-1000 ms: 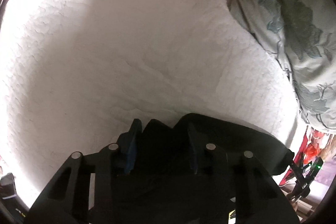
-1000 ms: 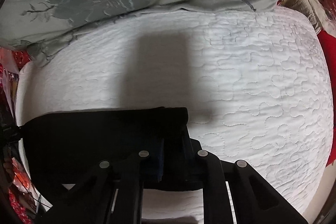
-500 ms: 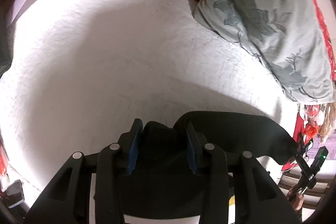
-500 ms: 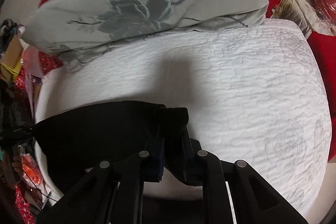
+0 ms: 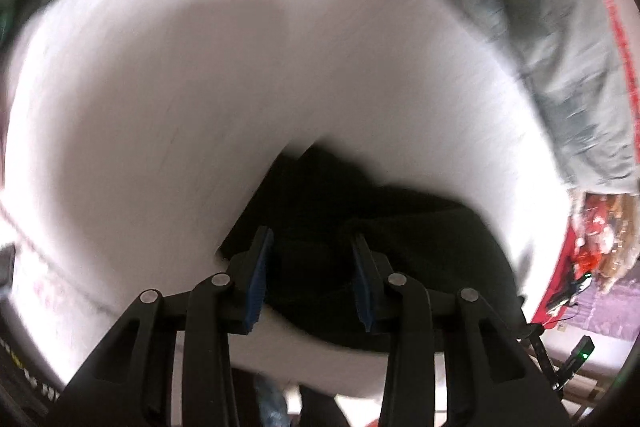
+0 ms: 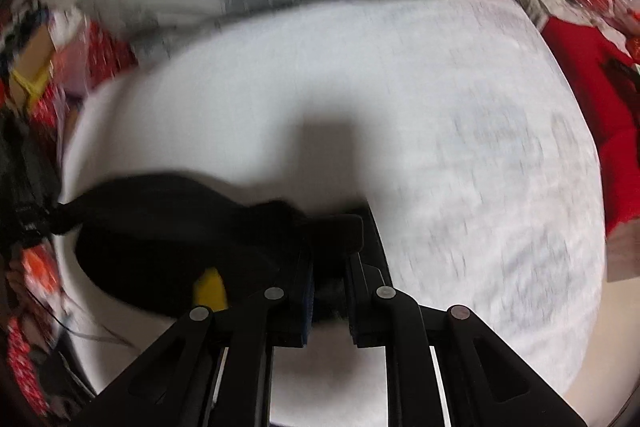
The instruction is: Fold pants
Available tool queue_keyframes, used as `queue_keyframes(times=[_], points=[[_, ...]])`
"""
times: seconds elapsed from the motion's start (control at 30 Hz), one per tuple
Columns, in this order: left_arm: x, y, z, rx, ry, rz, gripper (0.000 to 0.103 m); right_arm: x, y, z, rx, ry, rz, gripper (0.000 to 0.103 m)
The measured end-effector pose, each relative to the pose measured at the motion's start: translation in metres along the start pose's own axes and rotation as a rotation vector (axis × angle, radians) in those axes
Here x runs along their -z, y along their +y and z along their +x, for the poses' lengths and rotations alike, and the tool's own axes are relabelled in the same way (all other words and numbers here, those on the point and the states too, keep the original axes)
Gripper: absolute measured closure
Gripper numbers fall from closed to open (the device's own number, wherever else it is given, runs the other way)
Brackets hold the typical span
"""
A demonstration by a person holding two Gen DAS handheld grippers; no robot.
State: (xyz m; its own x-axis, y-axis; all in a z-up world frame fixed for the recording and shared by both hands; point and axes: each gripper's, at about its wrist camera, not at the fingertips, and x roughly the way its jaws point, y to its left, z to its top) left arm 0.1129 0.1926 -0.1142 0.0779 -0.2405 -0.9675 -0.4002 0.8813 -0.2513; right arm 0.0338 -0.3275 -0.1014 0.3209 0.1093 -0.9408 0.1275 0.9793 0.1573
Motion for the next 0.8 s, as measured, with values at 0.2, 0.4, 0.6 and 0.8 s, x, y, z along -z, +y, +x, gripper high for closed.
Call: queue_keyframes(times=[0.2,0.4,0.6,0.8], points=[[0.029,0.011,0.014,-0.042,0.074,0.012,0.067,0.030,0.000,0.007,0.075,0.070,-0.016,0.066],[0.044,0.013,-0.005,-0.087,0.105,0.069,0.066,0.040,-0.012,-0.015,0.147,0.097,-0.031,0.051],[0.060,0.020,-0.030,0.058,0.098,-0.020,0.060,0.057,-0.060,-0.036,-0.020,0.104,0.356,0.049],[0.043,-0.009,-0.012,0.112,0.100,-0.065,0.055,0.065,-0.047,-0.003,-0.370,0.122,0.741,0.049]])
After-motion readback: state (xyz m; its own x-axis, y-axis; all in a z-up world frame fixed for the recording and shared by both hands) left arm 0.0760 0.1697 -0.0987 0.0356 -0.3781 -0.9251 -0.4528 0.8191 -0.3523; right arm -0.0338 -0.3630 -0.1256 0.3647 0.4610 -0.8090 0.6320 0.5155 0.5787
